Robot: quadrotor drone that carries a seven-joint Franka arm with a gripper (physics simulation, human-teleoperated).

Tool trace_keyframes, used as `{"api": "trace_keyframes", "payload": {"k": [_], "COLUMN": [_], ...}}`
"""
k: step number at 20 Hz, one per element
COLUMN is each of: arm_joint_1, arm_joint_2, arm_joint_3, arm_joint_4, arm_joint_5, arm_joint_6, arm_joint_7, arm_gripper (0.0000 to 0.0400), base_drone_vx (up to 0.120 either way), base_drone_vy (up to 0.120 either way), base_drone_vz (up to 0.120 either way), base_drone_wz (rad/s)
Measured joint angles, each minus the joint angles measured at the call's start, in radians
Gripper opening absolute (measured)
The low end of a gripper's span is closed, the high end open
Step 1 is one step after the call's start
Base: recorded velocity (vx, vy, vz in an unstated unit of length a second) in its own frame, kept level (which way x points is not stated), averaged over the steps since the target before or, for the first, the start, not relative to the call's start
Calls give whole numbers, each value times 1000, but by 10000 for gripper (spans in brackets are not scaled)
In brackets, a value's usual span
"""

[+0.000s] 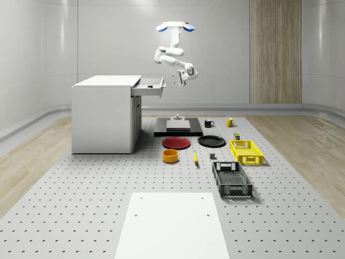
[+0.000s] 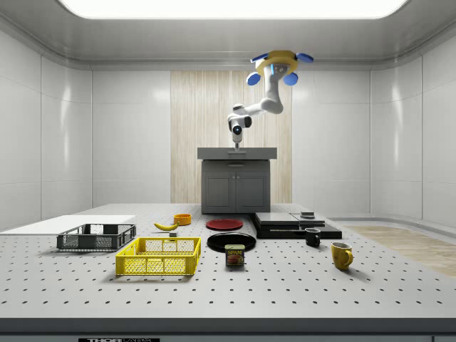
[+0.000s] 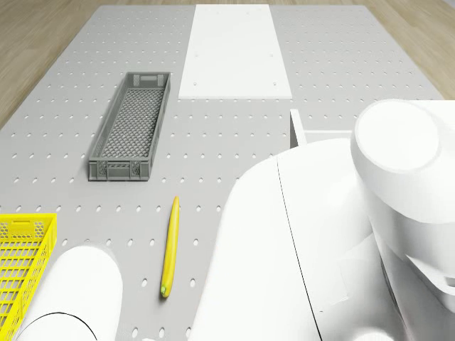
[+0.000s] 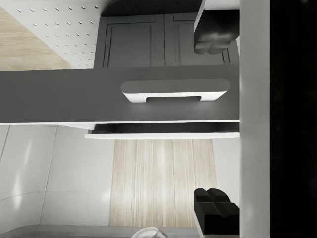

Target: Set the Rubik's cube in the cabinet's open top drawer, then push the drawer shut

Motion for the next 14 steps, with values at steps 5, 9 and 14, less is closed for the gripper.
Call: {"api": "trace_keyframes", "payload": {"k": [5,9,14], "arm_joint_1": [-95,-128,-148], "arm_joint_2": [12,12,9], "arm_joint_3": [-30,-42,-51], "arm_joint_4": [73,98,111], "arm_joint_5": [54,74,88], "arm_joint_6": [-51,-65,-70], "arm_joint_7": [44,59,67], "arm_gripper": [400,400,400], "base_drone_vx": [0,0,0], "base_drone_vy": [-120,-120,-112], "base_drone_vz": [-120,-120,0], "base_drone_wz": [0,0,0]}}
